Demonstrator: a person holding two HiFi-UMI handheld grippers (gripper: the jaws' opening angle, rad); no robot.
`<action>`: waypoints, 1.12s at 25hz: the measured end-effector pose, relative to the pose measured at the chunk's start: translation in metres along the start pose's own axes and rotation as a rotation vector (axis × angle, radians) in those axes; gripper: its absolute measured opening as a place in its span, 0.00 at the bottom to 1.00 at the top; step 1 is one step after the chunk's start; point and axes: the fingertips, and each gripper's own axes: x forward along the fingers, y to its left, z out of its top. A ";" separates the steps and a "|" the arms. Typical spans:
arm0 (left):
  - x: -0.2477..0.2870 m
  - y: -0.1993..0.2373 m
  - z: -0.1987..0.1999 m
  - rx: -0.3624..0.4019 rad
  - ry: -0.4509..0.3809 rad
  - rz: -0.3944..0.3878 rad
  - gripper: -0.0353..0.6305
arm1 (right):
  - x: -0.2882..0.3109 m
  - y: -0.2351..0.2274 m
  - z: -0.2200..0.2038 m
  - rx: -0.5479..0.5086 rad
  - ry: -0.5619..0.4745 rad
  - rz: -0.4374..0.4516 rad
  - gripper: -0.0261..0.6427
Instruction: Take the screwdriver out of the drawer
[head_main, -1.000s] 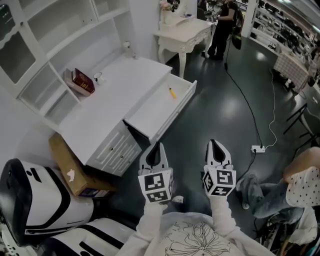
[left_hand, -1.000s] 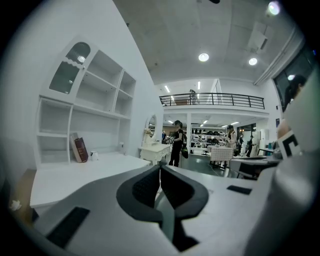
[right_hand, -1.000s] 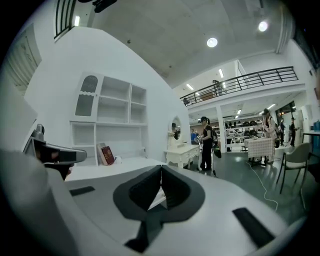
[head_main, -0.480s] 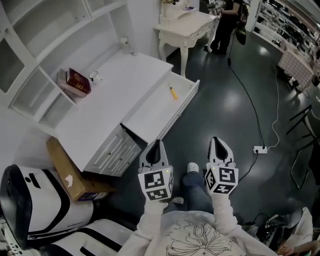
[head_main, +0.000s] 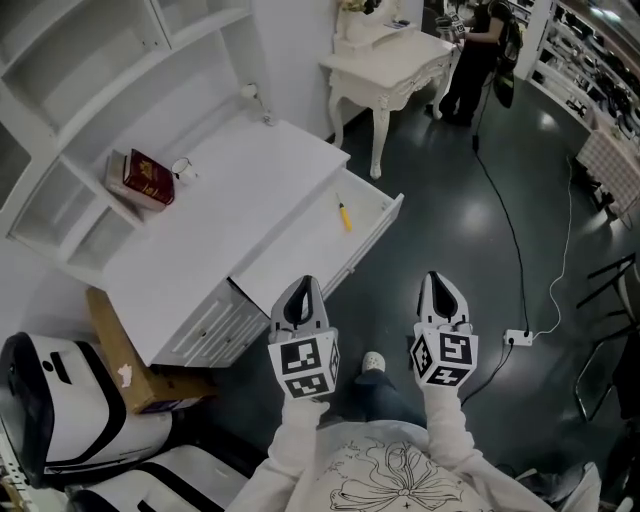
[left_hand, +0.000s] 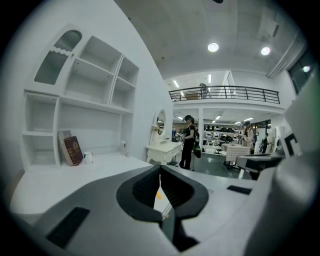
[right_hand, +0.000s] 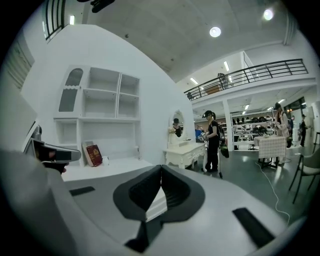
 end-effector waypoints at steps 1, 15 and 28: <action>0.012 -0.002 0.005 -0.002 -0.002 0.009 0.06 | 0.012 -0.006 0.004 -0.004 0.000 0.011 0.04; 0.128 -0.017 0.019 -0.081 0.020 0.105 0.06 | 0.138 -0.058 0.017 -0.018 0.038 0.113 0.04; 0.232 -0.004 0.015 -0.097 0.104 0.103 0.06 | 0.238 -0.077 0.018 -0.002 0.073 0.111 0.04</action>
